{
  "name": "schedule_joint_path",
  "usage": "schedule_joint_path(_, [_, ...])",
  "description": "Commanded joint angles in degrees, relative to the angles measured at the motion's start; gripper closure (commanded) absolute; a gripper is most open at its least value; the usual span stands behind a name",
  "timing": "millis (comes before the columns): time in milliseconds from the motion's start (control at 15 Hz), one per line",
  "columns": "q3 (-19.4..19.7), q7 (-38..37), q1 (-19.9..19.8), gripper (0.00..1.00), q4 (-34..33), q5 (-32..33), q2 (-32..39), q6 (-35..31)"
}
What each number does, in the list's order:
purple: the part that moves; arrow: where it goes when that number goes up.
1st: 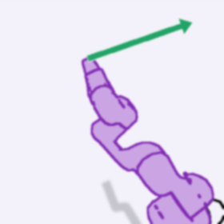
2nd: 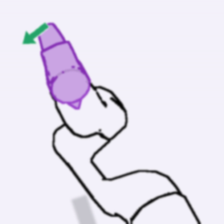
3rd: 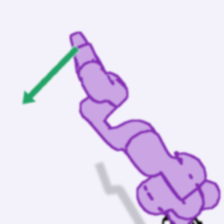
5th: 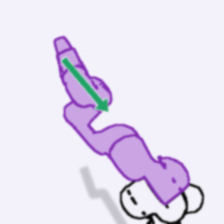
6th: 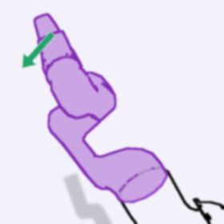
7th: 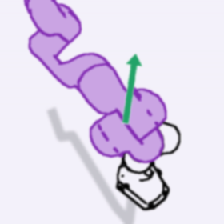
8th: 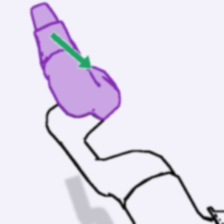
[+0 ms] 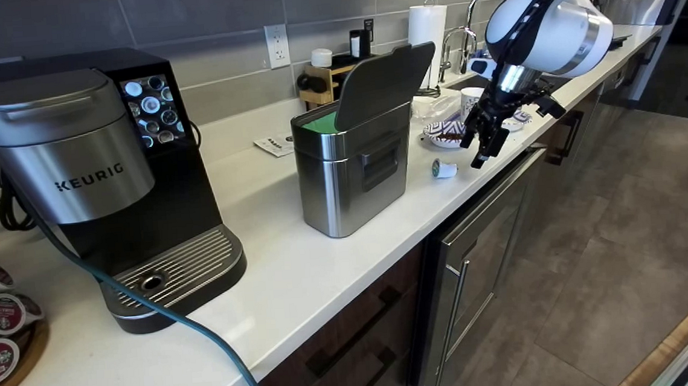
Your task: Open the silver bin, pick up the small white container and put it inside the silver bin
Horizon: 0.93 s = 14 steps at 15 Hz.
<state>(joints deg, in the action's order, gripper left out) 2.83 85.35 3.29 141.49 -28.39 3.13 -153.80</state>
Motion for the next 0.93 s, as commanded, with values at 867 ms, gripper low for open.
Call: schedule_joint_path(867, [-7.0, 10.0, -4.9, 0.0, -6.5, -11.3, 9.1, -1.7])
